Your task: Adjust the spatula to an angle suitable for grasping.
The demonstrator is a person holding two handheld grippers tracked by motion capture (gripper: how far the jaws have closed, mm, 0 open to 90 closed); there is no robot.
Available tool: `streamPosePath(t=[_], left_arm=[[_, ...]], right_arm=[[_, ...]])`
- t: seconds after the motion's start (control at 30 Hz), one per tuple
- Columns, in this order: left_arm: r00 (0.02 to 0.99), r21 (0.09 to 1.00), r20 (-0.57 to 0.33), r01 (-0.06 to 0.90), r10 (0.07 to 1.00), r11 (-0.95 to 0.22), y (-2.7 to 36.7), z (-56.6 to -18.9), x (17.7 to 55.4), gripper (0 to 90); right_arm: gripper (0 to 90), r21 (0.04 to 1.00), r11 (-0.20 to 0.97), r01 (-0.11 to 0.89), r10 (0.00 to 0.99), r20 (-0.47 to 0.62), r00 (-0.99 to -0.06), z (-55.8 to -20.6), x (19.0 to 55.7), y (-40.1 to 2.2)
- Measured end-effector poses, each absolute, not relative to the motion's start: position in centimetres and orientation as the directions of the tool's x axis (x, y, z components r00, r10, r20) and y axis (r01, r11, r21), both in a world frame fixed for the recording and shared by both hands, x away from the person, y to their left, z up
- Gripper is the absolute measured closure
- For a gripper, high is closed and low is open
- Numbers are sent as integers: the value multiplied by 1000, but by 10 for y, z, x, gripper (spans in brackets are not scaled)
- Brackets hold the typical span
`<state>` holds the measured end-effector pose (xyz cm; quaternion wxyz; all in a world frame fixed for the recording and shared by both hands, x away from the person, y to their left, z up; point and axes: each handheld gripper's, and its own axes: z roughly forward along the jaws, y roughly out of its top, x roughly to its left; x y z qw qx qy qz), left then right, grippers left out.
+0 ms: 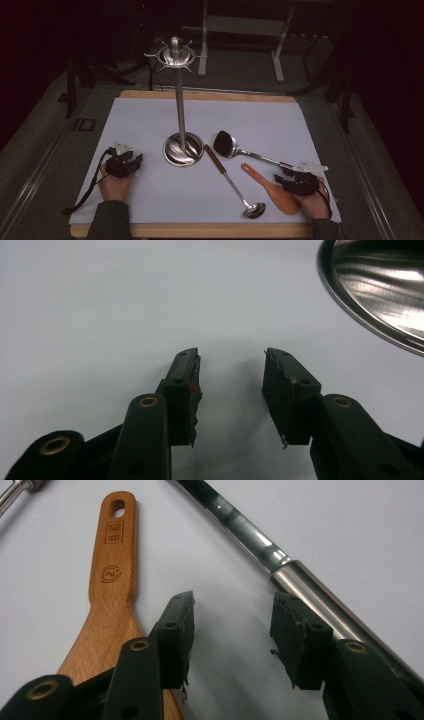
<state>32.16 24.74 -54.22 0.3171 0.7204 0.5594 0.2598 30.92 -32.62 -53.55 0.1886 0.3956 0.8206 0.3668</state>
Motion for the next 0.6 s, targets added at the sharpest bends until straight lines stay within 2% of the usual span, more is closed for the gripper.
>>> streamPosePath(t=[0.6], left_arm=[[238, 746, 17, 644, 971, -171, 247, -542, 322, 580]], right_arm=[[849, 744, 461, 483, 769, -63, -636, -527, 306, -320]])
